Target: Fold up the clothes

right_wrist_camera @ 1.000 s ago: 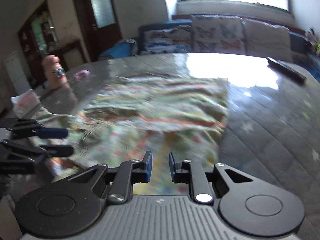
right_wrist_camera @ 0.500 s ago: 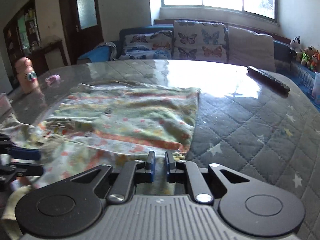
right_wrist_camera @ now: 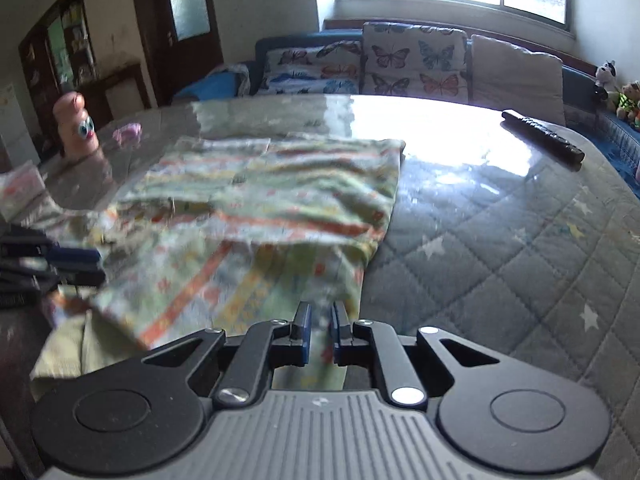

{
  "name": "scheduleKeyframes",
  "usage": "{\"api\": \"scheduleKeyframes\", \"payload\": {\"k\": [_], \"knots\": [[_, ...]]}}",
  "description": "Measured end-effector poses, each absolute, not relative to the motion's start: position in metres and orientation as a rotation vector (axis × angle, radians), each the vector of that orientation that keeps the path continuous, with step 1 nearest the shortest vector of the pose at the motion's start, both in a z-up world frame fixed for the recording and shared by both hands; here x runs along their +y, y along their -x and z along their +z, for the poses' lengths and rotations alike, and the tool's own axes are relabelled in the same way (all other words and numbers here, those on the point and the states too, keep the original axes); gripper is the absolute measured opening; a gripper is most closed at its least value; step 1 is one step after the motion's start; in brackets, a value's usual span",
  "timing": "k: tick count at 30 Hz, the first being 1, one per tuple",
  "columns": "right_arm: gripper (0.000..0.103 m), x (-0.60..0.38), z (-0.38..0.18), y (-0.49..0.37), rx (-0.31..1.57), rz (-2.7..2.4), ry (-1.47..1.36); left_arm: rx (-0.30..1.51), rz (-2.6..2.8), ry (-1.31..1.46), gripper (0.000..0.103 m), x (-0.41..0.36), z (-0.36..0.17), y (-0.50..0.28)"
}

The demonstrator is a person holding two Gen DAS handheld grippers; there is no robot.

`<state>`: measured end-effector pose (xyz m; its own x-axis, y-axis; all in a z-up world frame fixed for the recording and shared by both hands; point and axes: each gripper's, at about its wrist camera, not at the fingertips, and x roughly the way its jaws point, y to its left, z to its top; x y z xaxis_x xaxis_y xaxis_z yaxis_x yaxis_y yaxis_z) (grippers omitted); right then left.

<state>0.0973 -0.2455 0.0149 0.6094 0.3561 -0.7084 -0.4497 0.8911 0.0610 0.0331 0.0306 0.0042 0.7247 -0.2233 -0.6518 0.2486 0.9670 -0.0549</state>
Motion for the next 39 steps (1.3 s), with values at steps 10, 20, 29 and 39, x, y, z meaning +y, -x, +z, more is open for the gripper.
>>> {"api": "scheduleKeyframes", "payload": {"k": [10, 20, 29, 39], "knots": [[0.027, -0.186, 0.023, -0.089, 0.738, 0.635, 0.152, 0.71, -0.012, 0.039, 0.042, 0.091, 0.012, -0.003], [0.038, -0.127, 0.01, -0.08, 0.731, 0.77, 0.27, 0.684, 0.433, 0.115, 0.041, 0.177, 0.011, 0.027], [0.039, -0.13, 0.017, -0.076, 0.715, 0.773, 0.269, 0.689, 0.646, 0.217, 0.041, 0.228, 0.0, 0.033], [0.039, -0.134, 0.023, -0.071, 0.706, 0.773, 0.246, 0.683, 0.639, 0.306, 0.037, 0.24, -0.002, 0.024]]}}
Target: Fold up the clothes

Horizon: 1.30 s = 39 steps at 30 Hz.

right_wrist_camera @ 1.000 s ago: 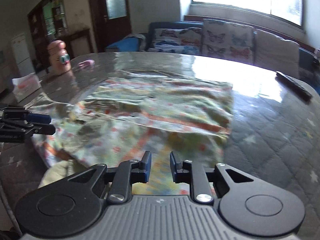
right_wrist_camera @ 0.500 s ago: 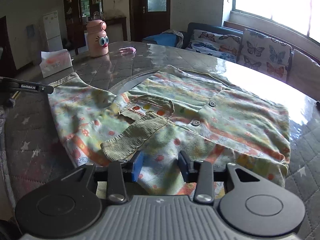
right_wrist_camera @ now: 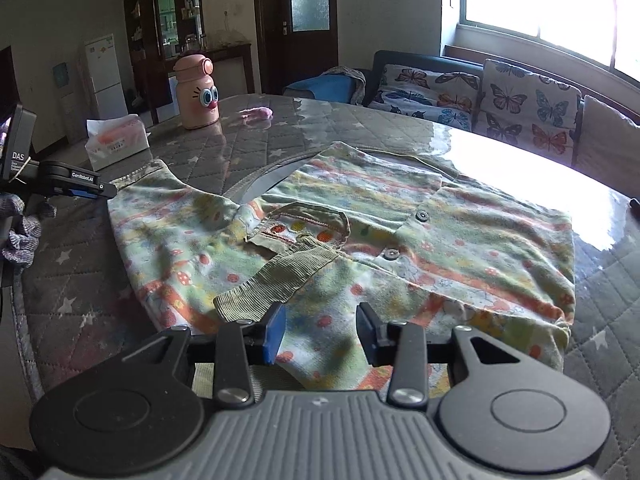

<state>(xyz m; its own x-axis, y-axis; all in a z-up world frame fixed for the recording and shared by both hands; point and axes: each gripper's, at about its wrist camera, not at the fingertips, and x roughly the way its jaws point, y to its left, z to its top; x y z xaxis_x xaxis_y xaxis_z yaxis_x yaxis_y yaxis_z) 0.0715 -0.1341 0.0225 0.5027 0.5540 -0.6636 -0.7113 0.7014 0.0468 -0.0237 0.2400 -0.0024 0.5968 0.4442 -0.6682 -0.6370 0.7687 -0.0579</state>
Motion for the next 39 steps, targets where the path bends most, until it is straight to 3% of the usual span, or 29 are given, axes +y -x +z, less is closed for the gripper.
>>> {"api": "scheduleKeyframes", "payload": {"k": [8, 13, 21, 29, 39], "knots": [[0.039, -0.143, 0.024, -0.07, 0.706, 0.754, 0.219, 0.677, 0.618, 0.332, 0.034, 0.239, -0.002, 0.02], [0.039, -0.148, 0.026, -0.069, 0.706, 0.742, 0.203, 0.661, 0.607, 0.333, 0.006, 0.238, -0.001, 0.018], [0.039, -0.161, 0.028, -0.069, 0.703, 0.713, 0.168, 0.555, 0.48, 0.312, 0.005, 0.202, 0.039, 0.017], [0.039, -0.187, 0.033, -0.074, 0.69, 0.65, 0.103, 0.494, 0.126, 0.247, 0.005, 0.106, 0.076, -0.012], [0.039, -0.208, 0.036, -0.081, 0.687, 0.599, 0.028, 0.615, -0.25, 0.148, 0.005, -0.004, 0.051, -0.055]]}}
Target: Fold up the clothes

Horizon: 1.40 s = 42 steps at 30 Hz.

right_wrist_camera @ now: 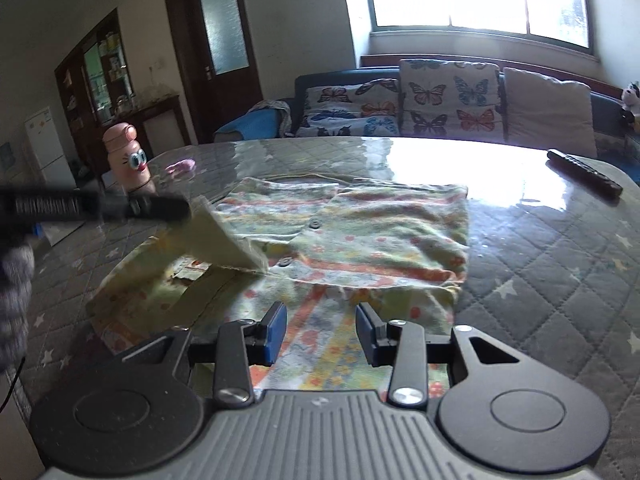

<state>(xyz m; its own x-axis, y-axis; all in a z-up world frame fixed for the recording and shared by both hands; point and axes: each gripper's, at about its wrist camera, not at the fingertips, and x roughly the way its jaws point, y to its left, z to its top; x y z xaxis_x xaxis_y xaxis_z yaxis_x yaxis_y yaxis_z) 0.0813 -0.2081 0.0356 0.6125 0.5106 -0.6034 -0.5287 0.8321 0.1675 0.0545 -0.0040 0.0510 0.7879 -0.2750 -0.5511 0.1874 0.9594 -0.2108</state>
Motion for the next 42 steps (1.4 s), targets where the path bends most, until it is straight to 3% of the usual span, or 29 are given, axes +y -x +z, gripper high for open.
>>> {"api": "scheduleKeyframes", "payload": {"k": [5, 10, 16, 21, 26, 34, 42], "knots": [[0.038, -0.196, 0.032, -0.089, 0.716, 0.635, 0.003, 0.667, -0.33, 0.092, 0.008, -0.017, 0.037, -0.044], [0.037, -0.183, 0.028, -0.097, 0.745, 0.67, -0.023, 0.646, -0.262, 0.063, 0.025, 0.006, 0.039, -0.027], [0.035, -0.165, 0.022, -0.104, 0.779, 0.702, -0.034, 0.654, -0.073, 0.083, 0.031, 0.06, 0.036, -0.017], [0.031, -0.145, 0.014, -0.107, 0.807, 0.708, -0.004, 0.655, 0.027, 0.11, 0.033, 0.091, 0.033, -0.007], [0.007, -0.136, 0.016, -0.104, 0.802, 0.704, 0.014, 0.665, 0.058, 0.124, 0.035, 0.101, 0.028, -0.005], [0.006, -0.164, 0.068, -0.086, 0.642, 0.629, -0.008, 0.682, 0.042, 0.103, 0.035, 0.094, 0.023, -0.014], [0.006, -0.192, 0.058, -0.084, 0.703, 0.527, -0.032, 0.728, 0.034, 0.07, 0.033, 0.086, 0.014, -0.026]]}}
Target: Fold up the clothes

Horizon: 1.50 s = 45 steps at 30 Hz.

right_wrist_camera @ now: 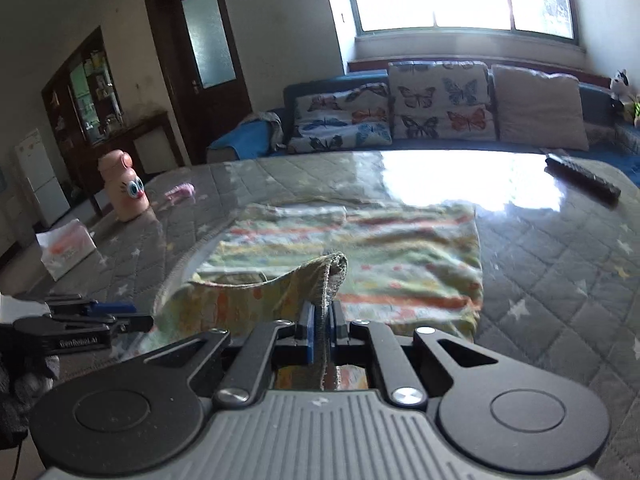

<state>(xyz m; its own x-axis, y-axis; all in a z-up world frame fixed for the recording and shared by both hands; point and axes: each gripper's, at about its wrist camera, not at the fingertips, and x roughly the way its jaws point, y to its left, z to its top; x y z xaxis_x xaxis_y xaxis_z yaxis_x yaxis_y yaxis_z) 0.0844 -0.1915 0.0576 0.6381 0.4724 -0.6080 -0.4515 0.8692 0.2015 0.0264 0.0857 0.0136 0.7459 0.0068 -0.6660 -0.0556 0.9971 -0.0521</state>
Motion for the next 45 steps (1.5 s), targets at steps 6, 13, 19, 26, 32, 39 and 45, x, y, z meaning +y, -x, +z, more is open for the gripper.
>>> {"api": "scheduleKeyframes", "payload": {"k": [6, 13, 19, 26, 32, 39, 45], "knots": [[0.006, -0.2, 0.062, -0.081, 0.683, 0.507, -0.064, 0.697, 0.005, 0.051, 0.027, 0.08, 0.022, -0.04], [0.006, -0.202, 0.031, -0.092, 0.756, 0.47, -0.084, 0.737, -0.017, -0.002, 0.013, 0.068, 0.003, -0.078], [0.006, -0.203, 0.021, -0.097, 0.773, 0.462, -0.079, 0.737, -0.008, -0.016, 0.013, 0.07, -0.004, -0.081], [0.008, -0.199, 0.014, -0.106, 0.827, 0.43, -0.055, 0.735, 0.003, -0.021, 0.015, 0.073, -0.008, -0.083], [0.011, -0.203, 0.029, -0.102, 0.746, 0.435, -0.024, 0.701, -0.02, -0.03, 0.016, 0.07, 0.009, -0.073], [0.011, -0.175, 0.02, -0.122, 0.736, 0.532, 0.066, 0.699, -0.11, -0.078, 0.016, 0.044, 0.012, -0.073], [0.013, -0.175, 0.012, -0.109, 0.749, 0.564, 0.116, 0.732, -0.119, -0.11, 0.016, 0.042, 0.002, -0.064]]}}
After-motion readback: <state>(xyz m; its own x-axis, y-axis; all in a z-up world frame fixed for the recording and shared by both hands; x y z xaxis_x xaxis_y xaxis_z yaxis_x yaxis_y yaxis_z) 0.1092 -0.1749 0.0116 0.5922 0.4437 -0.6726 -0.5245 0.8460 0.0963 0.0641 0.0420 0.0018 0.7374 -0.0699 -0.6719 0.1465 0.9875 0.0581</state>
